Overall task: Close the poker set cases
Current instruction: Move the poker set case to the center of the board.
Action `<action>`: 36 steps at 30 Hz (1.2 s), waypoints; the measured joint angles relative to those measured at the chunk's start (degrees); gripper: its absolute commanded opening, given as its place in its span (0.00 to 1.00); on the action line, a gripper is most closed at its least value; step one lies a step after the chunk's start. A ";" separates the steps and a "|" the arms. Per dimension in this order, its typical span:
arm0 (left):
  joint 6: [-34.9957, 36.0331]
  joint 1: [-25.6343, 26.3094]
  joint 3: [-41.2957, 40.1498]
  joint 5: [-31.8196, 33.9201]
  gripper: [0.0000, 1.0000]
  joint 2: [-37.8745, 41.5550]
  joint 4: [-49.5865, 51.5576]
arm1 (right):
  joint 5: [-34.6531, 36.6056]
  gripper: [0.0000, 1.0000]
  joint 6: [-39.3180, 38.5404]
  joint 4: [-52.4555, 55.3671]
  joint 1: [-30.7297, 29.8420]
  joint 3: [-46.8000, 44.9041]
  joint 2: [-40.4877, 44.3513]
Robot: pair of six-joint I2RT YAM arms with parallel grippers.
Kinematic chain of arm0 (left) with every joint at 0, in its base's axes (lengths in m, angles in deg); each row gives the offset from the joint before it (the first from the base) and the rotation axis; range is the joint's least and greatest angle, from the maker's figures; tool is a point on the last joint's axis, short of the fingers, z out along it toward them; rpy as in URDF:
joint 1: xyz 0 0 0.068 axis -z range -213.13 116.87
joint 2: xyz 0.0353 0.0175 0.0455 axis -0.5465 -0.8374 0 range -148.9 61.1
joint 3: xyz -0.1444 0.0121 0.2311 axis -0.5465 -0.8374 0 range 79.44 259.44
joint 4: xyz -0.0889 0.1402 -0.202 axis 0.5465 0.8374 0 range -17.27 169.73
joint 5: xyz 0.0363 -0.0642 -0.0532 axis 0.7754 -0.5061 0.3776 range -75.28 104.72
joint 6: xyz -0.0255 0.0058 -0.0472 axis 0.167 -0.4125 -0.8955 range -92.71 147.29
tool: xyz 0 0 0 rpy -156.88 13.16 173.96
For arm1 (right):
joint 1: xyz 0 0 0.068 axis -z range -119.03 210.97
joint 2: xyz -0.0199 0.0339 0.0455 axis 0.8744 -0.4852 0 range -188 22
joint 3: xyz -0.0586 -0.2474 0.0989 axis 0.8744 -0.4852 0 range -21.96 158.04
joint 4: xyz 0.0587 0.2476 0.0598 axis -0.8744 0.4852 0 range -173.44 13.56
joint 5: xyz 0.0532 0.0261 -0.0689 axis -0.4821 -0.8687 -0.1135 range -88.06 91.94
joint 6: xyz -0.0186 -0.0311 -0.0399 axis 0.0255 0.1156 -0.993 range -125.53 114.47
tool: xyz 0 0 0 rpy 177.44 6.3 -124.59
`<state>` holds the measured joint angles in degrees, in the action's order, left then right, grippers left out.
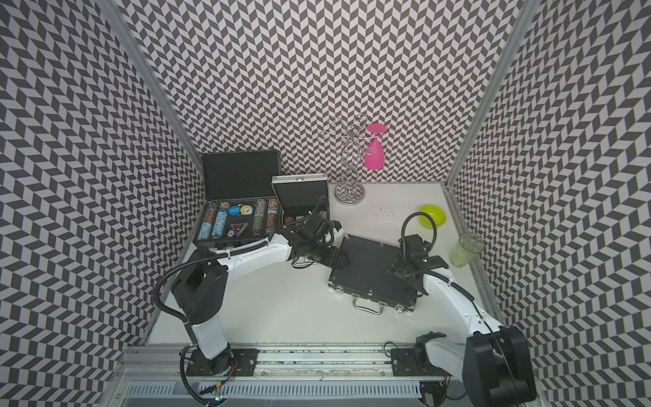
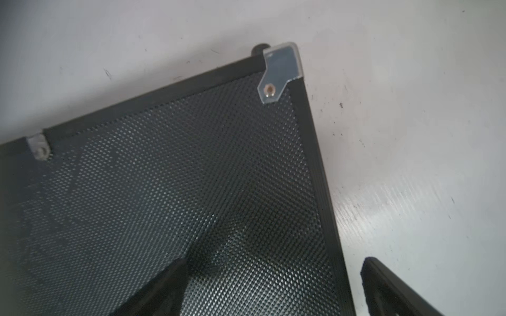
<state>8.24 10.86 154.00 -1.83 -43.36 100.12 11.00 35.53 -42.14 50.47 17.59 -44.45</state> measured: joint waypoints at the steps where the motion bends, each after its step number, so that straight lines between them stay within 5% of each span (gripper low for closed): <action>1: -0.13 -0.02 -0.39 0.37 0.94 0.00 -0.04 | -0.85 0.97 -0.02 -0.87 0.20 -0.26 -0.15; 12: -0.85 1.09 -2.58 -0.35 0.86 -1.29 -1.44 | -7.61 0.84 -4.68 -7.43 1.79 1.77 -6.54; 27: -3.76 -0.33 0.55 -0.83 0.77 -4.66 -0.72 | -8.52 0.86 -12.87 -7.91 4.00 13.92 -19.91; 36: -4.39 -0.15 3.30 -0.85 0.85 -6.54 0.26 | -5.79 0.91 -16.76 -8.37 4.20 21.51 -26.27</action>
<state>3.85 10.71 157.30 -2.69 -49.90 100.39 5.20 18.76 -50.51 54.67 39.09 -70.72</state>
